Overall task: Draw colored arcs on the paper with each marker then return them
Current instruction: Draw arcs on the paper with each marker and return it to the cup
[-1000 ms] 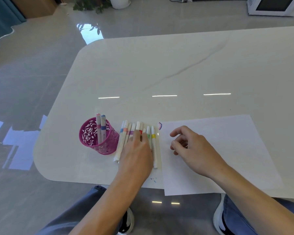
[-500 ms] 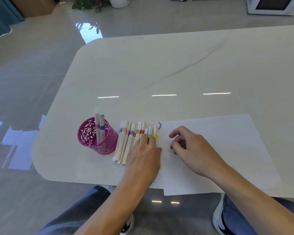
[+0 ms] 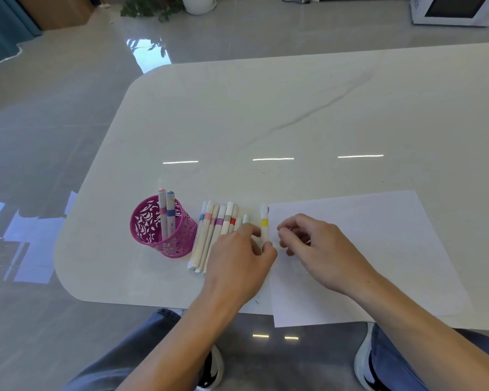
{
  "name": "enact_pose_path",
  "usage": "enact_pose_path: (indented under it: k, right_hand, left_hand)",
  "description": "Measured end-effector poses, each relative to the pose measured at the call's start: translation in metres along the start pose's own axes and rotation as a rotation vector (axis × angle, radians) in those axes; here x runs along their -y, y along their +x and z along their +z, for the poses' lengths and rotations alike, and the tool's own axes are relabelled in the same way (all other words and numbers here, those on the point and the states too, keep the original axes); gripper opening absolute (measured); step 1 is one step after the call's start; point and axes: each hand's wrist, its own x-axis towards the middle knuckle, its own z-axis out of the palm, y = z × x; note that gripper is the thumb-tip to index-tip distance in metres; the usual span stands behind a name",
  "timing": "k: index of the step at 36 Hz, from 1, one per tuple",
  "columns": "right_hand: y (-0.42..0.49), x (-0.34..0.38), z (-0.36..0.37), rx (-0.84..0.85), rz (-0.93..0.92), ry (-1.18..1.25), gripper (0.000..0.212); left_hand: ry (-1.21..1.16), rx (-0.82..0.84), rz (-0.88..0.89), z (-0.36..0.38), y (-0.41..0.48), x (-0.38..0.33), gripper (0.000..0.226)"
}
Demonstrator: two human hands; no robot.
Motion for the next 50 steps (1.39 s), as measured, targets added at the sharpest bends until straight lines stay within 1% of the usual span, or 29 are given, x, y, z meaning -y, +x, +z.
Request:
enact_pose_path:
  k: [3,6,9,14,16,19,20,22,25,29,32,36,40,45,50]
  right_hand:
    - [0.001,0.000,-0.001,-0.011,-0.010,0.119,0.024]
    - [0.002,0.000,-0.003,-0.046,-0.030,0.183,0.023]
    - [0.003,0.000,-0.007,-0.077,-0.050,0.237,0.017]
    - [0.002,-0.003,-0.015,-0.093,-0.071,0.216,0.018]
    - [0.002,-0.004,-0.017,-0.103,-0.086,0.135,0.017]
    - [0.001,-0.007,-0.020,-0.104,-0.104,-0.004,0.018]
    - [0.001,-0.007,-0.021,-0.102,-0.116,-0.060,0.021]
    - [0.001,-0.008,-0.022,-0.095,-0.152,-0.167,0.023]
    - [0.002,-0.010,-0.021,-0.093,-0.199,-0.265,0.020]
    - [0.002,-0.012,-0.021,-0.069,-0.227,-0.400,0.026]
    - [0.002,-0.012,-0.019,-0.048,-0.223,-0.443,0.032]
    - [0.002,-0.011,-0.018,-0.055,-0.211,-0.526,0.040]
    - [0.000,-0.010,-0.017,-0.051,-0.211,-0.615,0.049]
    - [-0.001,-0.008,-0.014,-0.090,-0.250,-0.591,0.052]
    - [-0.002,-0.005,-0.016,-0.079,-0.234,-0.595,0.058]
  left_hand:
    - [-0.182,0.086,0.028,0.000,-0.003,-0.008,0.029]
    - [-0.314,0.157,0.053,0.000,-0.003,-0.014,0.030]
    - [-0.393,0.183,0.060,-0.002,-0.001,-0.019,0.031]
    - [-0.455,0.173,0.071,-0.005,0.005,-0.024,0.025]
    - [-0.444,0.140,0.067,-0.006,0.008,-0.023,0.023]
    - [-0.410,0.102,0.082,-0.005,0.011,-0.019,0.029]
    - [-0.367,0.101,0.116,-0.006,0.011,-0.018,0.030]
    - [-0.195,0.094,0.237,-0.006,0.012,-0.015,0.030]
    - [0.037,0.067,0.400,-0.006,0.013,-0.013,0.027]
    - [0.172,0.100,0.450,-0.003,0.013,-0.011,0.024]
    - [0.182,0.123,0.429,-0.001,0.015,-0.009,0.024]
    - [0.136,0.119,0.385,-0.004,0.016,-0.010,0.020]
    - [0.073,0.109,0.327,-0.008,0.015,-0.008,0.023]
    - [-0.004,0.057,0.304,-0.008,0.013,-0.005,0.022]
    - [-0.051,0.023,0.325,-0.008,0.011,-0.005,0.021]
